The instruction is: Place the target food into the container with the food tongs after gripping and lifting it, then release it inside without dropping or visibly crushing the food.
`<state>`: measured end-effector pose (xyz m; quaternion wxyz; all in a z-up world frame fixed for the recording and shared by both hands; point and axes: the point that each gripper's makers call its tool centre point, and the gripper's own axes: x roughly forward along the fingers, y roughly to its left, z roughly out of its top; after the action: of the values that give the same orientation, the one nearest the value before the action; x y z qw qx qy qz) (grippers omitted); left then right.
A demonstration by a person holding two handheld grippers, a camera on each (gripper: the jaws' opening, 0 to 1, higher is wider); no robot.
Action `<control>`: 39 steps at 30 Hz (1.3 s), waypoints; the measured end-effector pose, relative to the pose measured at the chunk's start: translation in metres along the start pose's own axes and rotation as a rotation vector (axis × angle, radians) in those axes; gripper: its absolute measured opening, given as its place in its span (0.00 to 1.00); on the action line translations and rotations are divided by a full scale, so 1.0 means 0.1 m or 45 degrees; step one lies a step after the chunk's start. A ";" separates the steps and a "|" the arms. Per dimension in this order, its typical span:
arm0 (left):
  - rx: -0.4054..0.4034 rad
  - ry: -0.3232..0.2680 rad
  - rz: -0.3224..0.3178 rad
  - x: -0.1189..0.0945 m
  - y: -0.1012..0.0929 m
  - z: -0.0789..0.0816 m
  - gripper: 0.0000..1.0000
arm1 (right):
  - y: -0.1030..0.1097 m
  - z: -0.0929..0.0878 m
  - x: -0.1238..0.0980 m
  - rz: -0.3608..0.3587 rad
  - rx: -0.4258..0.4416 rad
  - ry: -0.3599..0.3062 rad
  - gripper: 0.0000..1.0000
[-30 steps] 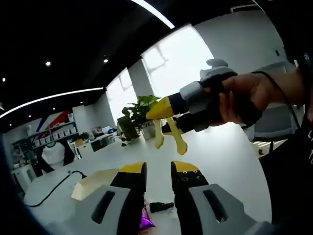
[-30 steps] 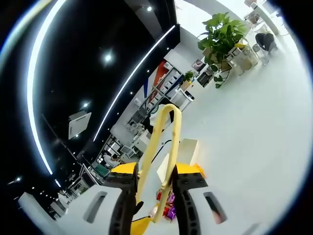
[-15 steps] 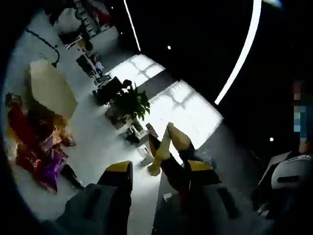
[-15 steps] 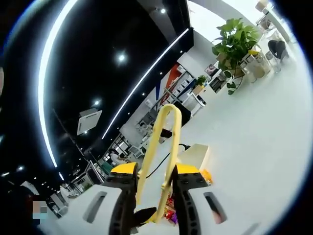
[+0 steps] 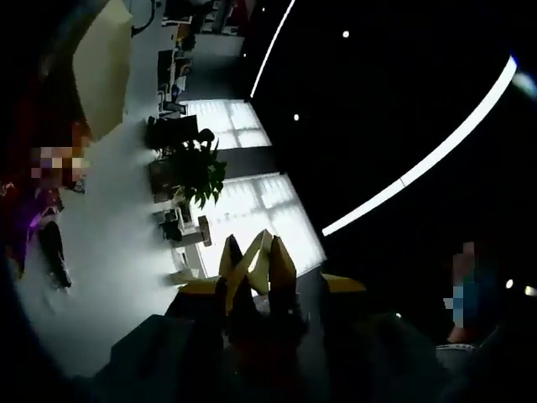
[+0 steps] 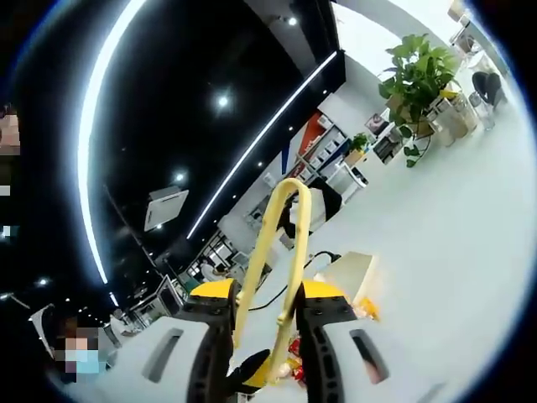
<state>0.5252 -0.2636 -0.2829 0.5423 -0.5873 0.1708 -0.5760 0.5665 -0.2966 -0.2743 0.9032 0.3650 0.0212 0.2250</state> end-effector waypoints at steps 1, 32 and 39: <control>0.036 0.003 0.036 0.01 0.03 0.00 0.47 | 0.01 0.00 0.00 0.007 0.002 -0.001 0.24; -0.201 -0.149 -0.095 -0.01 -0.03 0.09 0.02 | 0.16 0.03 -0.05 0.137 -0.013 -0.049 0.31; -0.104 -0.162 -0.154 -0.02 -0.16 0.13 0.02 | 0.21 -0.05 -0.05 0.153 -0.048 0.000 0.45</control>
<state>0.5287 -0.2506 -0.2676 0.4918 -0.6535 0.1235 -0.5620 0.5529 -0.2824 -0.2646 0.8947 0.3486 -0.0048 0.2792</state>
